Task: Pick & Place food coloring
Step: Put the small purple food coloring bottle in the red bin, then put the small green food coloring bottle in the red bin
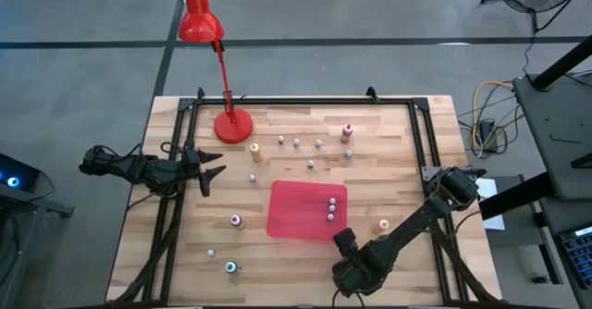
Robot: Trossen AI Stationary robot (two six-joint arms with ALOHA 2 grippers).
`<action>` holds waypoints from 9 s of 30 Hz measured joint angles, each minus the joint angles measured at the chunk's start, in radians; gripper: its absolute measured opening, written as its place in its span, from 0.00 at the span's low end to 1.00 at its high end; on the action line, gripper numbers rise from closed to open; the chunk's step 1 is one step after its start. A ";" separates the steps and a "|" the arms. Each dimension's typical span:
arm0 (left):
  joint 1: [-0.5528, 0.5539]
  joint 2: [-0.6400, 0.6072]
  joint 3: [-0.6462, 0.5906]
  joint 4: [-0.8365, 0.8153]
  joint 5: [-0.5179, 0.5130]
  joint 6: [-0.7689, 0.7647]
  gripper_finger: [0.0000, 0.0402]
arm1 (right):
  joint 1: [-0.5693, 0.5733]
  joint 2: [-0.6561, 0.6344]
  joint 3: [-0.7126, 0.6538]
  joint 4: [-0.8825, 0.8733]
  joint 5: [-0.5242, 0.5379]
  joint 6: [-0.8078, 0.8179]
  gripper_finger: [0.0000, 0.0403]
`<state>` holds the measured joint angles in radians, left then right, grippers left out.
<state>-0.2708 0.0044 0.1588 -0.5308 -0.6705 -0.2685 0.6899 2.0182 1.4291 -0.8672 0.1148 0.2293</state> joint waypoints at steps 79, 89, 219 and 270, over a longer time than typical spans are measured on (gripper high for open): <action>0.000 0.000 0.000 0.000 0.000 0.000 0.42 | -0.477 -0.016 0.448 -0.403 -0.002 -0.157 0.16; 0.000 0.000 0.000 0.000 0.000 0.000 0.42 | -0.520 0.095 0.446 -0.365 -0.038 -0.168 0.16; 0.000 0.000 0.000 0.000 0.000 0.000 0.42 | -0.881 -0.331 -0.264 -0.036 0.206 0.685 0.78; 0.000 0.000 0.000 0.000 0.000 0.000 0.42 | -0.953 -0.292 -0.403 0.175 0.171 0.550 0.51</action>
<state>-0.2710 0.0044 0.1589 -0.5312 -0.6704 -0.2684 -0.2626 1.7259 1.0260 -0.6922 0.2863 0.7788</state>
